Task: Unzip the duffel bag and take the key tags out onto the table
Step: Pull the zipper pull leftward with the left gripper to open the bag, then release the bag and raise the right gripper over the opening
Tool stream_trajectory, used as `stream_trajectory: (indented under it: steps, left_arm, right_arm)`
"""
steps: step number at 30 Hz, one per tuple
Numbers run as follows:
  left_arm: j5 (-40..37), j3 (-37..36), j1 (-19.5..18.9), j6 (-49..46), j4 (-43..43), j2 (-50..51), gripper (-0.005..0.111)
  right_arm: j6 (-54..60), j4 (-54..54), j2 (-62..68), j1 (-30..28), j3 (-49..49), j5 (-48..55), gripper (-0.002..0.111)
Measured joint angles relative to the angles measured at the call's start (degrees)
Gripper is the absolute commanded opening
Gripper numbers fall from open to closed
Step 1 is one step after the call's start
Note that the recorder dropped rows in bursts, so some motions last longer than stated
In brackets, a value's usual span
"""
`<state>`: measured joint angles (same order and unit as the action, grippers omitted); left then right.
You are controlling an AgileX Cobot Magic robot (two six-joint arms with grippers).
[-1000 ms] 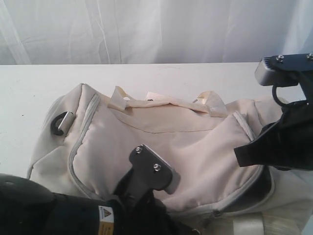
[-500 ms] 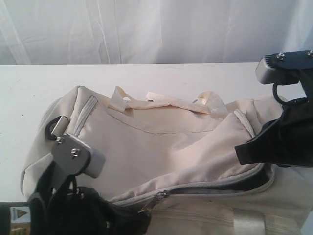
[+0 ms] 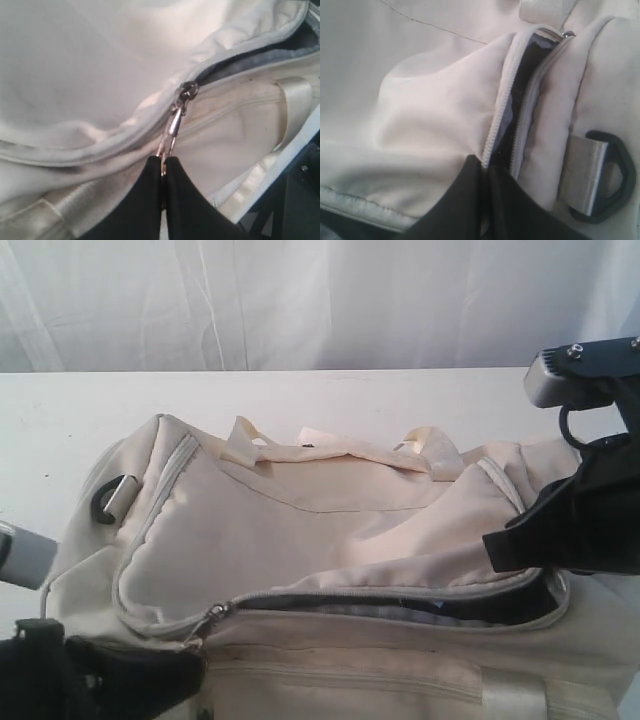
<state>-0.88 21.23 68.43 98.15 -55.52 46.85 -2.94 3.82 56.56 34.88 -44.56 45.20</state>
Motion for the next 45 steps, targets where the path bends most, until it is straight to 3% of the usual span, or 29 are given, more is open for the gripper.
stream_trajectory:
  steps: [11,17,30,35,40,45]
  left_arm:
    - [-9.44,0.00,0.00,-2.89,6.69,-9.70,0.000]
    - [-21.61,0.00,0.10,-10.41,13.21,-14.60,0.000]
    - [-36.31,5.09,0.44,-16.04,11.07,-22.53,0.000]
    - [-37.51,5.69,0.61,-18.05,8.57,-22.53,0.000]
    - [-36.43,5.69,0.61,-21.93,8.16,-22.53,0.000]
    - [-36.43,5.69,0.61,-26.80,7.85,-22.62,0.000]
  right_arm:
    - [0.00,-0.51,0.00,0.00,0.00,0.00,0.000]
    - [0.00,-0.51,0.00,0.00,0.00,-0.24,0.000]
    - [0.00,1.56,0.00,0.09,0.00,-1.83,0.000]
    - [0.41,1.70,0.00,0.35,0.00,-2.30,0.000]
    - [11.58,3.19,-0.91,0.47,-2.06,4.90,0.016]
    - [22.86,3.17,-4.66,0.47,-5.71,10.84,0.056]
